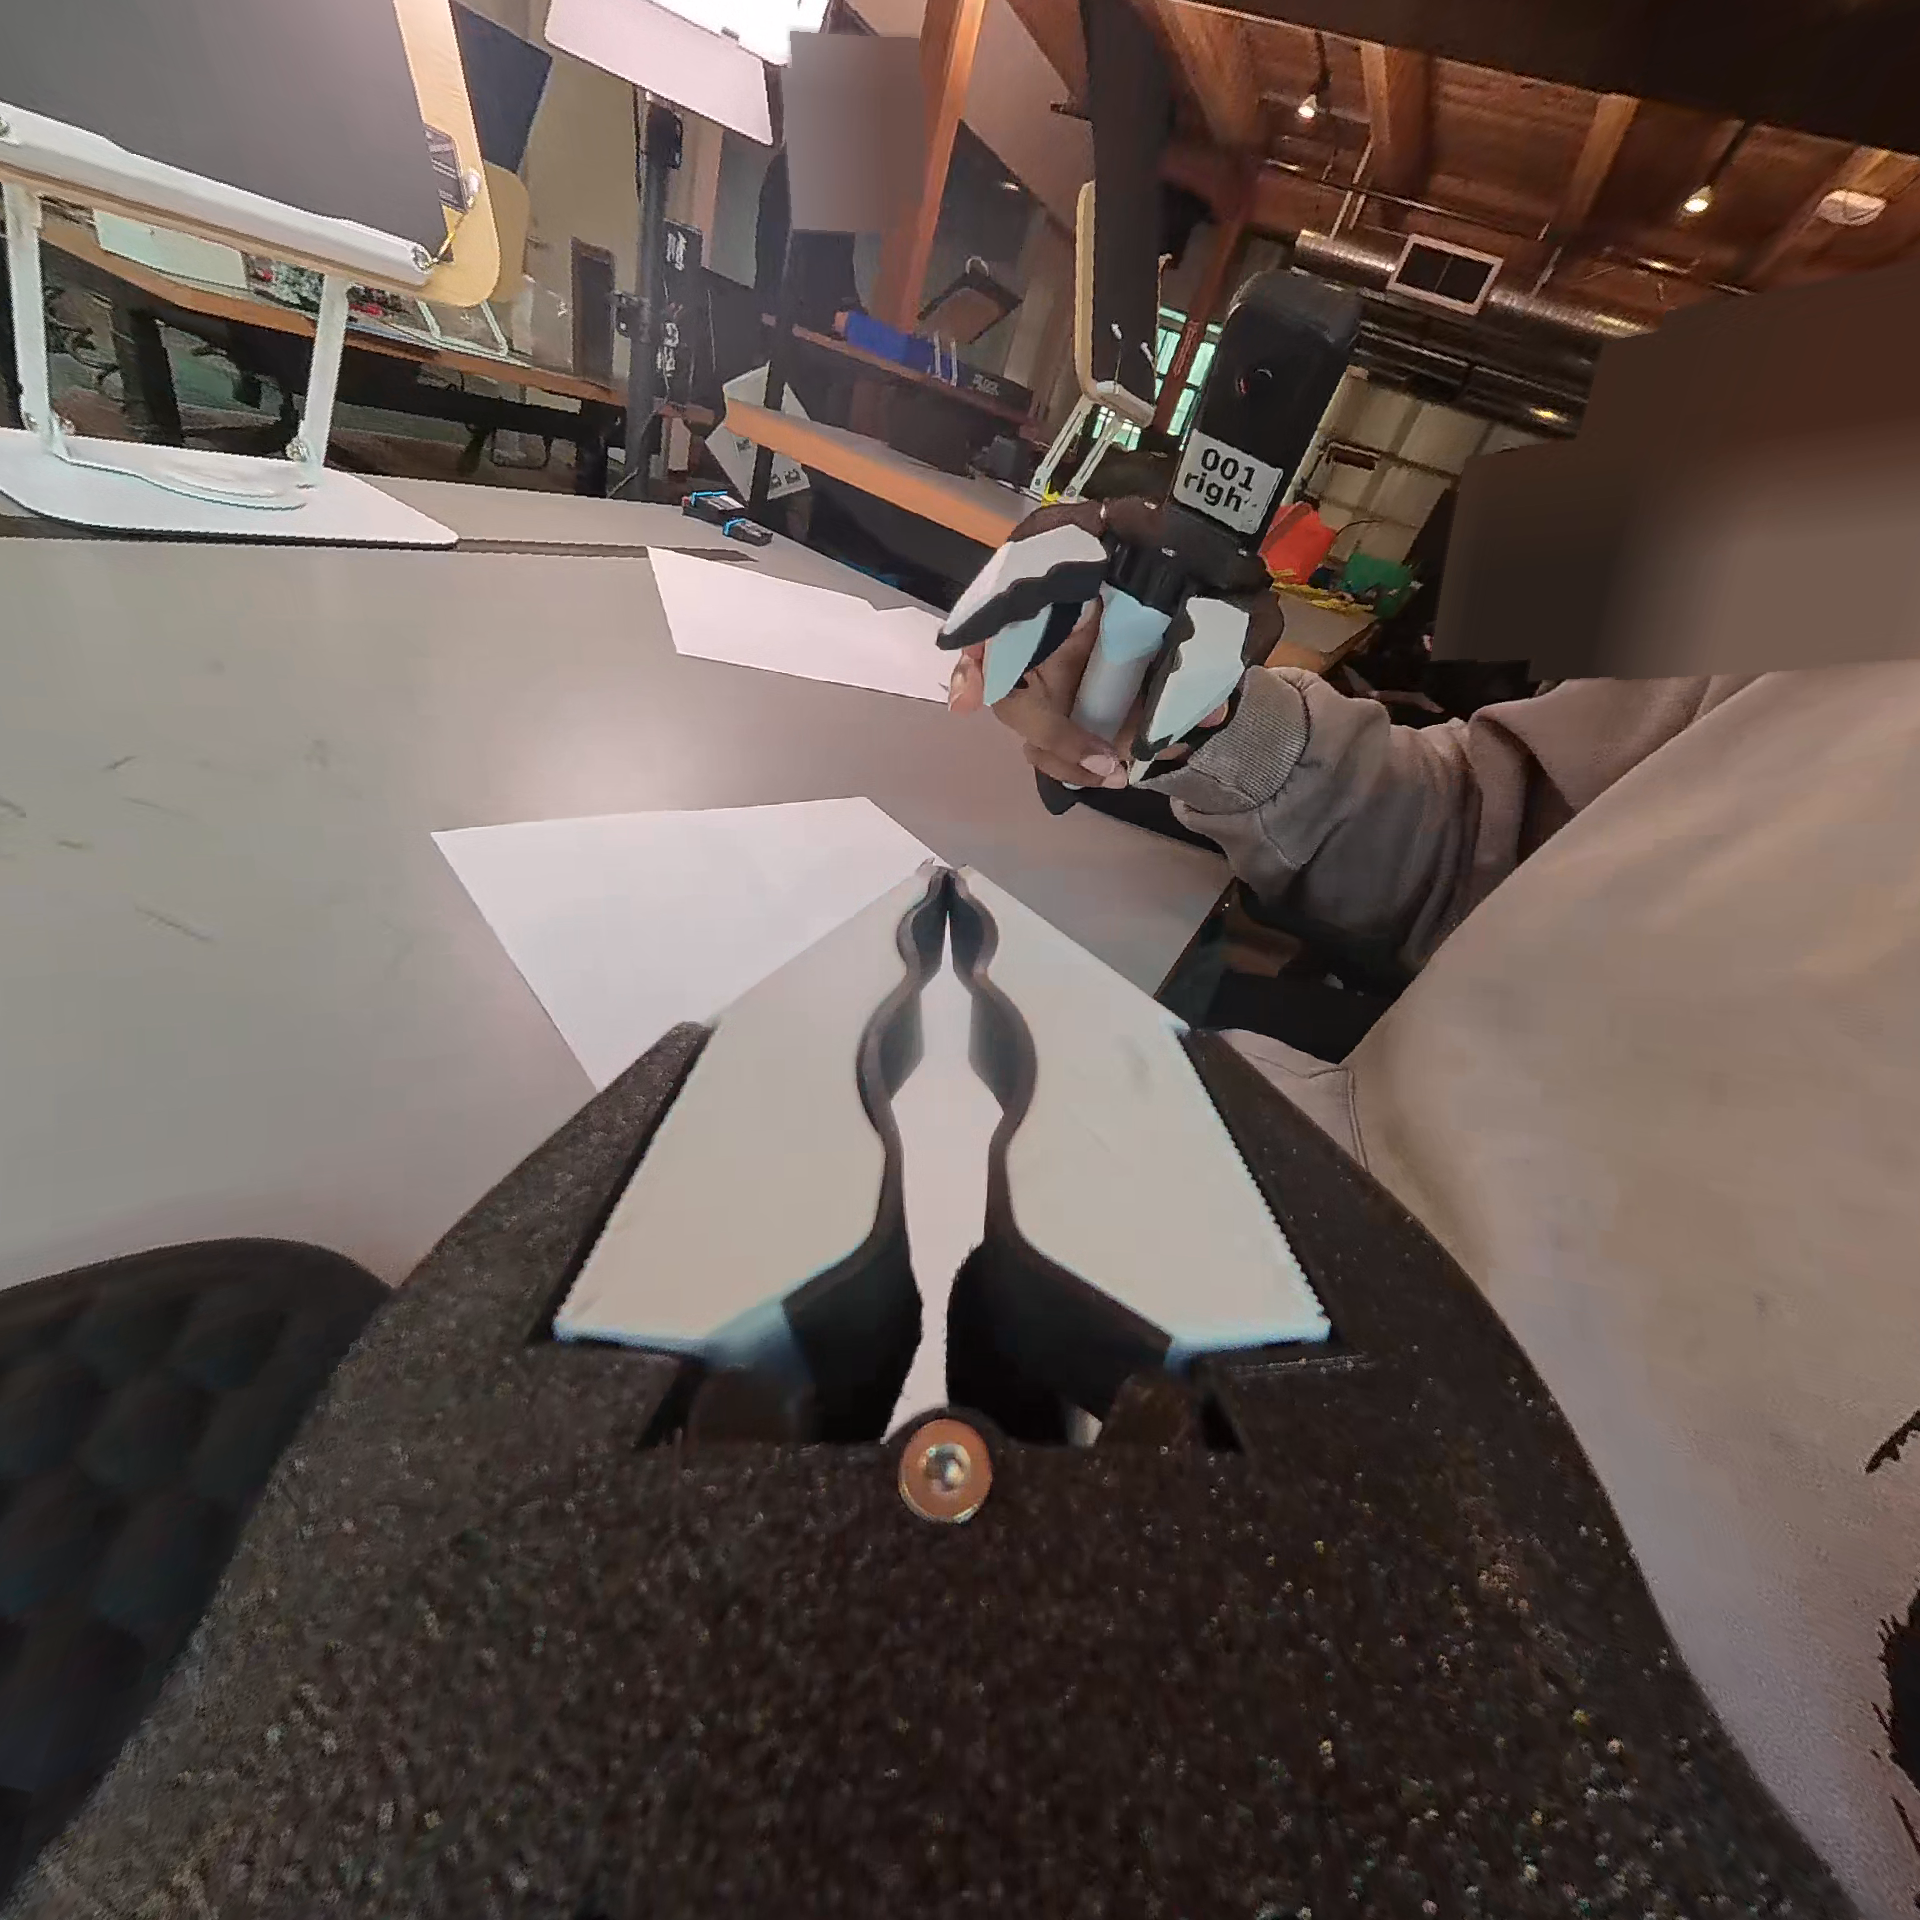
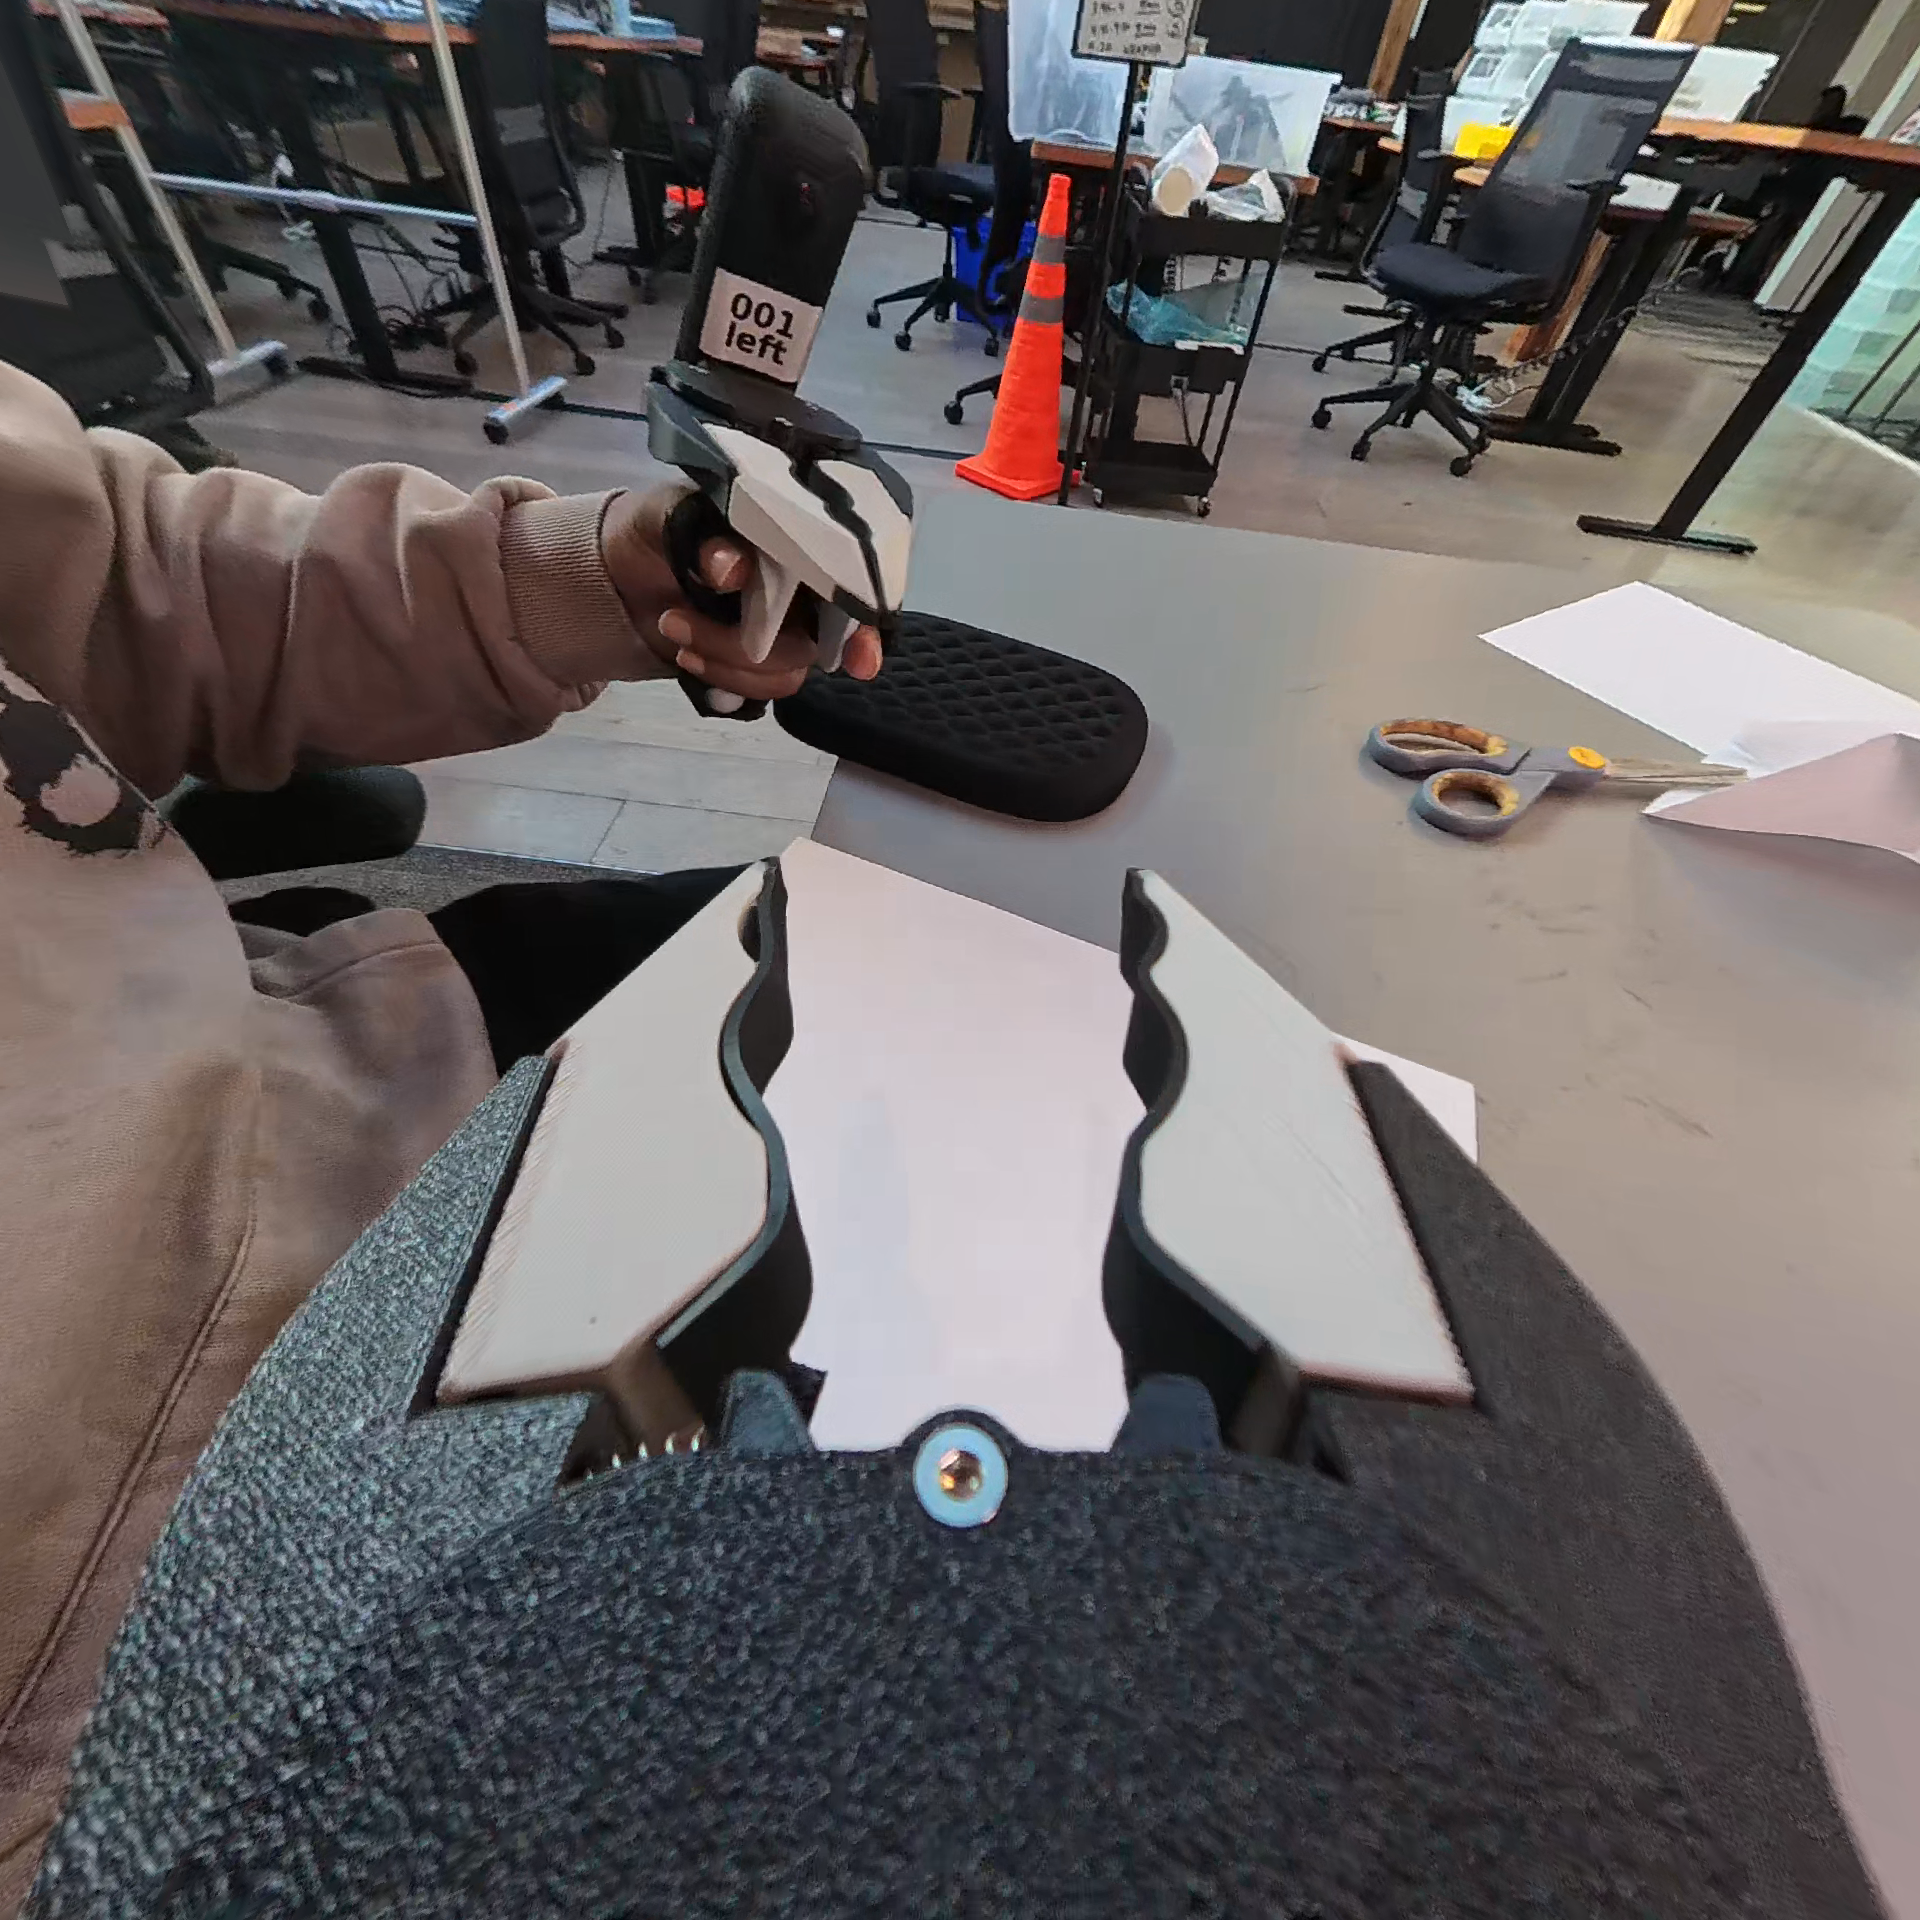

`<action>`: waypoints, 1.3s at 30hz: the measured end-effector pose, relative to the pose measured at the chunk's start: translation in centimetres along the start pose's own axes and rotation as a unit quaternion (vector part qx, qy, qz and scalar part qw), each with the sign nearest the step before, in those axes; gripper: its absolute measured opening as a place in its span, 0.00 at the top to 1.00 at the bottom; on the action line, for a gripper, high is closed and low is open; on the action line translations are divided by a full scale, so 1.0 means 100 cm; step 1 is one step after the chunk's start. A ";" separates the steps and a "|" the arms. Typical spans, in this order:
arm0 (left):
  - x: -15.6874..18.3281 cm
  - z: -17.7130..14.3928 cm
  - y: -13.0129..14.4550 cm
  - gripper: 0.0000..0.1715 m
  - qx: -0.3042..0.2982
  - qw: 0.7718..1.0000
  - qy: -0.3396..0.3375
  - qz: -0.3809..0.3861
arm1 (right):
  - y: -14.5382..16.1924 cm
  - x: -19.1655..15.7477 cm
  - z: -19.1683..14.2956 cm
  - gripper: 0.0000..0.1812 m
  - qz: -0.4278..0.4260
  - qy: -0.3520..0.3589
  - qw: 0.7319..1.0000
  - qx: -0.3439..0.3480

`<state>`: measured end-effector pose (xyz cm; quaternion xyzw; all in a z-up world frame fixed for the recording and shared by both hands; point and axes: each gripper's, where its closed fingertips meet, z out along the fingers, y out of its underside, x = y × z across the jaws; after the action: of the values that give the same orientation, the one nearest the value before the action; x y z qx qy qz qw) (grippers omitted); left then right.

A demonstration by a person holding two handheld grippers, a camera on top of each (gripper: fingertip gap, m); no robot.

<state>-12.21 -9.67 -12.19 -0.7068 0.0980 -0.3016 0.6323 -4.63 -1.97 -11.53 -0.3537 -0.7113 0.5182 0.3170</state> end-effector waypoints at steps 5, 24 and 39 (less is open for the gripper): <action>0.001 -0.005 0.008 1.00 -0.072 0.994 -0.045 0.062 | 0.027 -0.018 -0.010 0.59 -0.037 -0.004 0.996 -0.076; 0.049 0.016 0.079 1.00 -0.222 0.908 -0.104 0.341 | 0.053 -0.030 -0.085 0.56 -0.010 0.038 0.996 -0.085; 0.034 -0.013 0.004 1.00 0.059 0.990 -0.006 -0.128 | -0.037 0.006 -0.087 1.00 0.064 -0.059 0.996 -0.026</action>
<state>-10.15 -12.61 -11.49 -0.6766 -0.0146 -0.3812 0.6298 1.47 2.19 -5.60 -0.3757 -0.7175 0.5388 0.2316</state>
